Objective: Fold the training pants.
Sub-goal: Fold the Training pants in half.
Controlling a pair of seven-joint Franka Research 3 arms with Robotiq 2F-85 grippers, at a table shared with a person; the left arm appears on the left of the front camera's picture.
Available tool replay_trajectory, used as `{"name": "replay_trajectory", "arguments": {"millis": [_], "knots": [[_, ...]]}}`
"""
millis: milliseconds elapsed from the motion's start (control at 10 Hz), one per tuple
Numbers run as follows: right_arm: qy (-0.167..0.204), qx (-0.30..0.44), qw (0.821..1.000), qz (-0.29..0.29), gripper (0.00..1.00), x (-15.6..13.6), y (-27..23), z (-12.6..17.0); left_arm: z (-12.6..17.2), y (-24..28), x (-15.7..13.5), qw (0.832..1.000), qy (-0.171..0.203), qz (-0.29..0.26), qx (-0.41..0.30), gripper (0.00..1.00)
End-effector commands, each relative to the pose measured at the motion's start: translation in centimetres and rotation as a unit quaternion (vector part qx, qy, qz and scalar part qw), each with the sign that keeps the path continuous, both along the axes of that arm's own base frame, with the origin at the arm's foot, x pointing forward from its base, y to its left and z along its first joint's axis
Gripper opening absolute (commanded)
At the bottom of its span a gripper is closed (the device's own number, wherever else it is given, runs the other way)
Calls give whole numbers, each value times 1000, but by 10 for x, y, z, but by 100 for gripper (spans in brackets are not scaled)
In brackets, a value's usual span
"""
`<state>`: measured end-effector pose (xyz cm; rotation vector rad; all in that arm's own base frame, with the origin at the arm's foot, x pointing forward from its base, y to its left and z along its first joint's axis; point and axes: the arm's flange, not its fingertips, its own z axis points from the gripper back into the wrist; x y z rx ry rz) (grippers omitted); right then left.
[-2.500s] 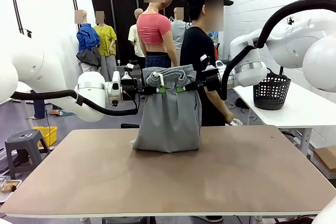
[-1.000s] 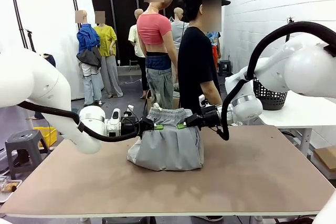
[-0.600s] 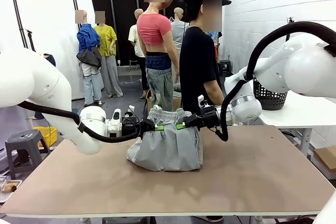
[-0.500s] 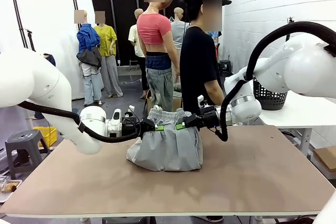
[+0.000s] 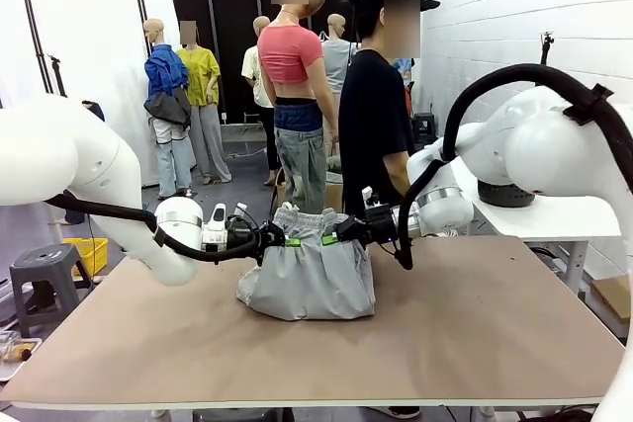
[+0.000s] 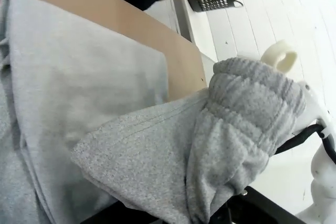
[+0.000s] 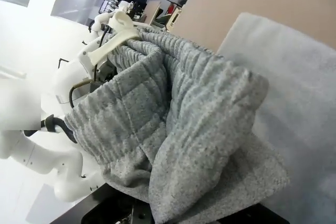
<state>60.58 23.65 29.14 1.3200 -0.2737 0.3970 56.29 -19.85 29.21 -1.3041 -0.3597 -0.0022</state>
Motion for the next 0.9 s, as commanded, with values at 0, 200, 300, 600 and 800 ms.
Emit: {"name": "replay_trajectory", "arguments": {"millis": [0,200,300,600,800], "knots": [[21,-23,999,-6,0,22,-10,-3,-1,12,19,1000,21,20,3,0],[34,-34,999,-11,0,31,-13,-10,-7,9,22,999,28,17,4,0],[29,-32,999,-18,0,34,-15,-8,-9,6,27,1000,24,17,0,0],[17,-37,998,-44,0,45,-22,-4,-9,4,42,1000,8,24,-2,0],[14,-33,998,-54,0,46,-27,-1,-10,-1,50,1000,13,21,-5,0]]}}
